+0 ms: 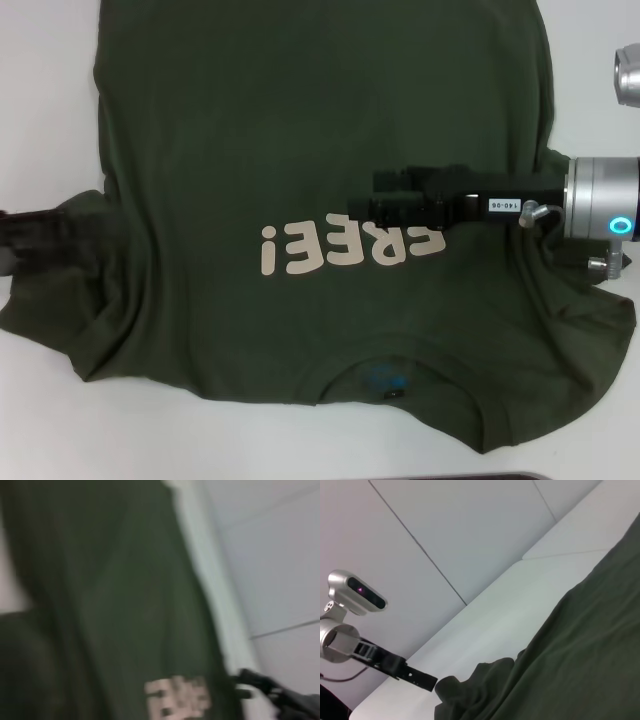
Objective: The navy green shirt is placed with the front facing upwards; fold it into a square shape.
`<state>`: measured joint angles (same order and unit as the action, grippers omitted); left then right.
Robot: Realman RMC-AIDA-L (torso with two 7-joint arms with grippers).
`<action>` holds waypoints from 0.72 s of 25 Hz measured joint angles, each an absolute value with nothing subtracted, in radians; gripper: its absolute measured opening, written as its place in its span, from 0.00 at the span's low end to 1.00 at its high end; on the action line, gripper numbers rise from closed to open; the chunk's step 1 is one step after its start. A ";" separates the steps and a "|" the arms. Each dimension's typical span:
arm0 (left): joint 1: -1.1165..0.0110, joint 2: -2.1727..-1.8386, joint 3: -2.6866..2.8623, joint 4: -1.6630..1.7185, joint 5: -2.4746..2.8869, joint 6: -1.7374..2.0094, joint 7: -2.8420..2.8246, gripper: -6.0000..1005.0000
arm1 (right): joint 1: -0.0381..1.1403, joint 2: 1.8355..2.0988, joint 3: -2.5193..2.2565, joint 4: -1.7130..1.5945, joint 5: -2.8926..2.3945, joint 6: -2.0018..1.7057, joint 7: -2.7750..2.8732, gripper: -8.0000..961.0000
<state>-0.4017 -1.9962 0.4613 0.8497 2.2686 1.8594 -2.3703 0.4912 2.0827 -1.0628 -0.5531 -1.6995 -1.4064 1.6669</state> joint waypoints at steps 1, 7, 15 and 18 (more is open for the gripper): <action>-0.408 -1.987 0.453 0.860 2.289 1.864 -2.387 0.86 | 0.491 2.081 -1.063 -0.554 -1.700 -1.406 1.672 0.95; -0.437 -1.955 0.429 0.906 2.381 1.884 -2.429 0.84 | 0.491 2.074 -1.064 -0.553 -1.702 -1.382 1.682 0.95; -0.469 -1.954 0.429 0.907 2.512 1.787 -2.443 0.80 | 0.493 2.073 -1.063 -0.548 -1.728 -1.368 1.700 0.95; -0.470 -1.953 0.433 0.910 2.530 1.758 -2.447 0.78 | 0.493 2.074 -1.062 -0.547 -1.728 -1.367 1.701 0.95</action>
<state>-0.4704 -1.9532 0.4328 0.9104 2.5298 1.7583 -2.4466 0.4928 2.0738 -1.0623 -0.5473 -1.7284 -1.3674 1.7013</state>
